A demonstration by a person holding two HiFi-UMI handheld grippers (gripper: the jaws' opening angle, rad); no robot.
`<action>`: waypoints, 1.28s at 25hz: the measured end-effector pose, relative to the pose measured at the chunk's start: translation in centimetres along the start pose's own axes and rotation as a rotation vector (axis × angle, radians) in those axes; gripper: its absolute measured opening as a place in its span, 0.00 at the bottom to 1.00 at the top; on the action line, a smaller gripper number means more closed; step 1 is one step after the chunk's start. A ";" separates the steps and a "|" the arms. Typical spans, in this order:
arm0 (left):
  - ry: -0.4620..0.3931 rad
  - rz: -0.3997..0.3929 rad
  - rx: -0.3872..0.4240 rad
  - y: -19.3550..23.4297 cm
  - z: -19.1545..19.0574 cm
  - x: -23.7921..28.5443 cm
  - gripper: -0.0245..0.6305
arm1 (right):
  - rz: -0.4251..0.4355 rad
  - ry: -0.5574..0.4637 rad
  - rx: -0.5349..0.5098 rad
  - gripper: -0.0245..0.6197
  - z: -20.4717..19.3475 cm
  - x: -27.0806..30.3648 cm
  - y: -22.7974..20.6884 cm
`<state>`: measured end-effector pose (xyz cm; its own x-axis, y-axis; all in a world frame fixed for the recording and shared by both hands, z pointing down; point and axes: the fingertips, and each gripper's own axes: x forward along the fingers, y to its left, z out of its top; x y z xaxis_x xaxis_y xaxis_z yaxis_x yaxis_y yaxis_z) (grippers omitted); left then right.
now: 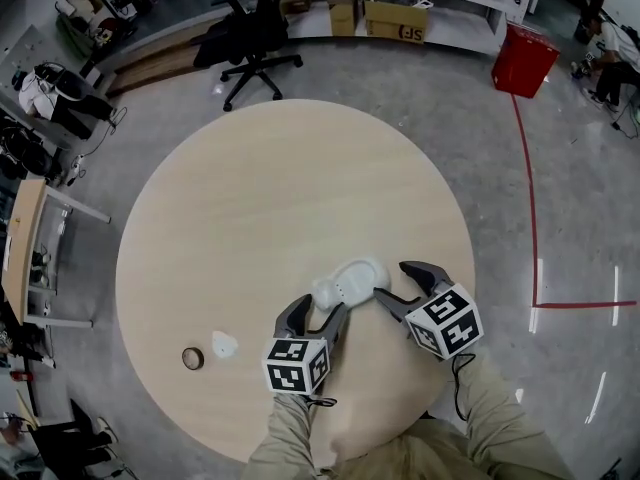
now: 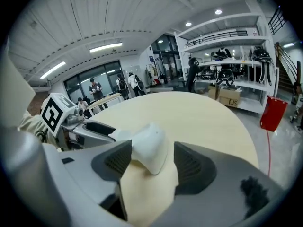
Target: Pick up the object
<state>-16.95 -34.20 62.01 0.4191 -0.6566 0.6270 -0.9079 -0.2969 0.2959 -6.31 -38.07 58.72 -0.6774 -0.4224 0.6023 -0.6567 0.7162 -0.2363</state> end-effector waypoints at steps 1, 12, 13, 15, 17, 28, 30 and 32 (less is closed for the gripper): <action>0.005 0.008 -0.006 0.3 0.0 0.2 0.47 | 0.006 -0.007 0.008 0.46 0.3 0.2 0.1; 0.019 -0.001 -0.081 0.9 0.4 1.9 0.48 | 0.009 -0.013 0.147 0.46 1.4 3.4 -0.2; 0.016 -0.004 -0.085 0.8 0.4 2.1 0.48 | 0.006 -0.016 0.151 0.46 1.4 3.4 -0.4; 0.014 -0.003 -0.089 0.8 0.4 2.2 0.48 | 0.005 -0.012 0.147 0.46 1.3 3.4 -0.5; 0.020 0.004 -0.092 0.7 0.4 2.2 0.48 | 0.001 0.005 0.139 0.46 1.3 3.4 -0.5; 0.039 0.032 -0.066 0.0 0.3 1.0 0.47 | -0.093 0.041 0.050 0.39 2.1 2.3 0.5; -0.001 0.040 -0.042 -0.3 1.4 0.1 0.47 | -0.101 0.010 0.035 0.39 3.2 1.4 0.9; -0.042 0.056 0.000 -0.7 2.5 -0.9 0.47 | -0.109 -0.026 0.016 0.39 4.1 0.4 1.4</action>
<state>-16.72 -35.16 59.42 0.3672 -0.7006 0.6118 -0.9298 -0.2594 0.2610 -8.87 -39.56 55.48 -0.6101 -0.5118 0.6049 -0.7320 0.6563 -0.1829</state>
